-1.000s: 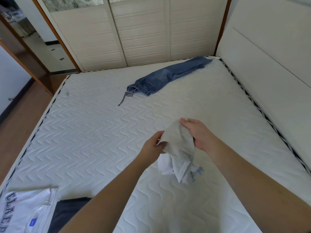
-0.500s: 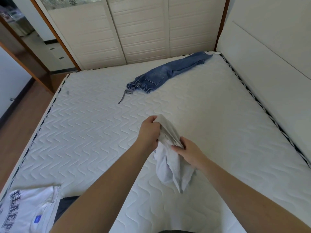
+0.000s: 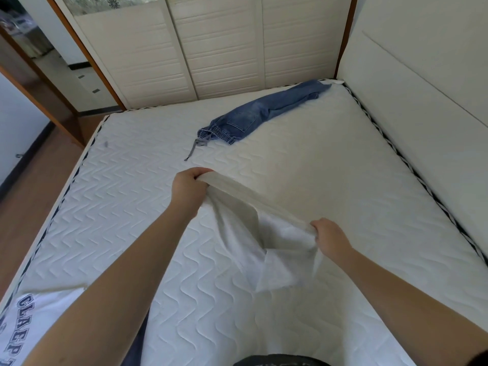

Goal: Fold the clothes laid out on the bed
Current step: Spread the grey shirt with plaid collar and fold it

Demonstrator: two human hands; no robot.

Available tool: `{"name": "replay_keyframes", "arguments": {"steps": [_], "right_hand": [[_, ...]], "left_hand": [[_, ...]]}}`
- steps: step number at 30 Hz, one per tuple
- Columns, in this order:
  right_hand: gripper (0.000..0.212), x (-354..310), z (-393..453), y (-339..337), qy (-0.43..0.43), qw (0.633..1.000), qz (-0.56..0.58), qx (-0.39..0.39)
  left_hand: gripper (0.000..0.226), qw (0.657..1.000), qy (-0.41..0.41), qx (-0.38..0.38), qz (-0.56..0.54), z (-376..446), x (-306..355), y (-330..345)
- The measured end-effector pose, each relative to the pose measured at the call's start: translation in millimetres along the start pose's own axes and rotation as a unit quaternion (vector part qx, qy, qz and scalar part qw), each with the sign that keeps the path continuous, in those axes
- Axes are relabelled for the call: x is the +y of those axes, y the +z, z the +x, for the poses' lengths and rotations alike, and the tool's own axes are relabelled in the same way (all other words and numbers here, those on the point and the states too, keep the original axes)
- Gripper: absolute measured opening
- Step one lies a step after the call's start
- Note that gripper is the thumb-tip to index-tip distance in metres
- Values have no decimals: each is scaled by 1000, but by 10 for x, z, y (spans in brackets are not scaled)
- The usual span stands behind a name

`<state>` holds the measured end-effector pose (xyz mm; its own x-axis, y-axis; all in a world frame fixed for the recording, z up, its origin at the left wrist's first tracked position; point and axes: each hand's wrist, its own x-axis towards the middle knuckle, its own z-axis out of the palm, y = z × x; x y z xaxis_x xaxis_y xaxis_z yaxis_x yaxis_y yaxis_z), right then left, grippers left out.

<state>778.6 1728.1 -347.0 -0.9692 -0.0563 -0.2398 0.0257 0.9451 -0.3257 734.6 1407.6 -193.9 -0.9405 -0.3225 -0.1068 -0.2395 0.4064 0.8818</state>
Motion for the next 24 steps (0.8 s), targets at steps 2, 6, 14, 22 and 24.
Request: {"name": "replay_keyframes", "arguments": {"steps": [2,6,14,22,24], "right_hand": [[27,152,-82,59,40,999,-15,13],[24,414,-252,146,115,991,-7,68],[31,789,-338,106,366,826,425,50],[22,643,-350,-259,303,740,593,89],[24,629,-347,-341,284,752,588,83]], "left_hand": [[53,1000,-4,11,15,-26,-98,-51],[55,998,1,23,64,-51,-319,-238],[40,986,-7,60,157,55,-639,-635],[13,926,38,-42,374,-1,-853,-939],[10,914,20,-73,399,-21,-880,-1002]]}}
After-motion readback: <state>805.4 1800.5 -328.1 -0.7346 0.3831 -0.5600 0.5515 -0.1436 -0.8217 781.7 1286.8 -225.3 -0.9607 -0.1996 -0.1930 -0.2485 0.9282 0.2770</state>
